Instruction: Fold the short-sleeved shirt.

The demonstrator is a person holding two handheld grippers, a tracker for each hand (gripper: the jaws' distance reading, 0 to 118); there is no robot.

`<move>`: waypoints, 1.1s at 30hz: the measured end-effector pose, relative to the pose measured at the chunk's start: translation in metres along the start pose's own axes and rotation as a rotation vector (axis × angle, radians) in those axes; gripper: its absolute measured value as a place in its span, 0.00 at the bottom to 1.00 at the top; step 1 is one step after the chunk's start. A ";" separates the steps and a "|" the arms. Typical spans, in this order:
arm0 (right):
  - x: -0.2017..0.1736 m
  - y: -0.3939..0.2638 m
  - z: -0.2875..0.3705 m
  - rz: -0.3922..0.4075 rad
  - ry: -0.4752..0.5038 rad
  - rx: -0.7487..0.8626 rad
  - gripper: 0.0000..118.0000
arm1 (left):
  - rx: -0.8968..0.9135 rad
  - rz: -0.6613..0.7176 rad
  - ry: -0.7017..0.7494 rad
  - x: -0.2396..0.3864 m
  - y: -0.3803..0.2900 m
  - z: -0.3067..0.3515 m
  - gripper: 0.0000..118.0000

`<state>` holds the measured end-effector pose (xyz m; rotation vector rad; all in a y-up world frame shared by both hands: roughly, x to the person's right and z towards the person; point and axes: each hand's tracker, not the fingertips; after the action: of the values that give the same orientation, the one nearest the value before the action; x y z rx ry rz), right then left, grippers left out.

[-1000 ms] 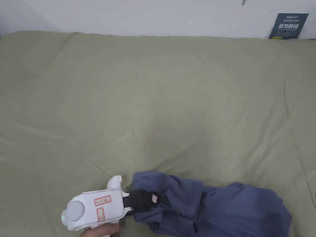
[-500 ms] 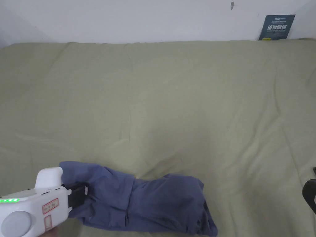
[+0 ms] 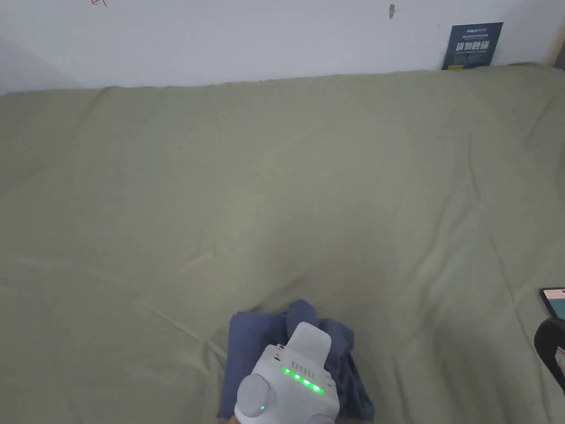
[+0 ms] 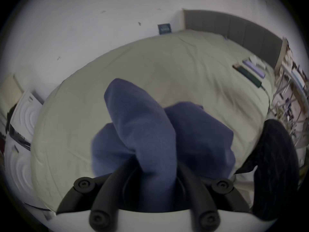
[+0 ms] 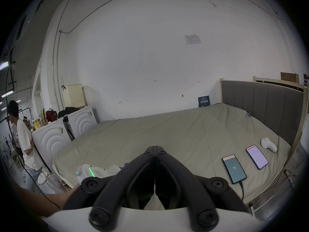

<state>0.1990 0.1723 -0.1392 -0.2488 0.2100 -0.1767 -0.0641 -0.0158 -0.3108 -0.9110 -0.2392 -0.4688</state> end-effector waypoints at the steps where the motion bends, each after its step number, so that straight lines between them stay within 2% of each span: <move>1: 0.001 0.000 0.002 0.000 0.000 0.003 0.00 | 0.031 0.008 -0.033 -0.008 -0.003 0.005 0.38; 3: 0.004 0.001 0.005 0.006 0.000 0.009 0.00 | 0.051 0.084 -0.108 -0.029 -0.003 0.027 0.86; 4: 0.004 0.001 0.005 0.009 0.000 0.012 0.00 | 0.066 0.128 -0.170 -0.044 -0.005 0.038 1.00; 5: 0.005 0.001 0.005 0.010 0.002 0.013 0.00 | 0.128 0.207 -0.327 -0.059 -0.008 0.055 1.00; 7: 0.006 0.000 0.003 0.005 0.006 0.017 0.00 | 0.239 0.325 -0.483 -0.091 -0.020 0.087 1.00; 9: 0.007 -0.003 0.000 -0.011 0.010 0.020 0.00 | 0.310 0.483 -0.576 -0.128 -0.037 0.103 1.00; 11: 0.007 -0.006 -0.002 -0.023 0.015 0.014 0.00 | 0.350 0.641 -0.587 -0.158 -0.052 0.107 1.00; 12: 0.007 -0.008 -0.004 -0.027 0.017 0.009 0.00 | 0.344 0.713 -0.530 -0.170 -0.058 0.106 0.92; 13: 0.007 -0.008 -0.005 -0.030 0.022 -0.001 0.00 | 0.340 0.759 -0.483 -0.174 -0.059 0.099 0.68; 14: 0.006 -0.008 -0.006 -0.034 0.026 -0.007 0.00 | 0.348 0.782 -0.477 -0.178 -0.061 0.093 0.12; 15: 0.006 -0.008 -0.007 -0.039 0.029 -0.011 0.00 | 0.363 0.796 -0.491 -0.178 -0.061 0.084 0.07; 17: 0.006 -0.008 -0.007 -0.042 0.030 -0.015 0.00 | 0.358 0.819 -0.498 -0.162 -0.054 0.061 0.07; 18: 0.006 -0.008 -0.006 -0.041 0.026 -0.017 0.00 | 0.305 0.839 -0.599 -0.149 -0.051 0.045 0.07; 19: 0.007 -0.007 -0.005 -0.039 0.021 -0.016 0.00 | 0.245 0.842 -0.606 -0.135 -0.045 0.032 0.07; 23: 0.010 -0.005 -0.002 -0.013 -0.005 -0.028 0.00 | 0.151 0.766 -0.711 -0.064 -0.025 -0.013 0.07; 25: 0.012 -0.004 -0.002 0.004 -0.016 -0.054 0.00 | 0.083 0.806 -0.767 -0.035 -0.024 -0.034 0.07; 27: 0.015 -0.004 -0.002 0.010 -0.024 -0.072 0.00 | 0.066 0.839 -0.754 -0.020 -0.023 -0.048 0.07; 30: 0.015 -0.001 -0.008 0.011 -0.008 -0.110 0.00 | 0.084 0.820 -0.740 -0.029 -0.022 -0.029 0.07; 33: 0.012 -0.007 -0.041 -0.022 0.110 -0.224 0.00 | 0.176 0.700 -0.709 -0.055 -0.026 0.016 0.07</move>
<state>0.2004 0.1541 -0.1784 -0.4644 0.3369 -0.1888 -0.1255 -0.0005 -0.3044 -0.8947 -0.5659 0.5340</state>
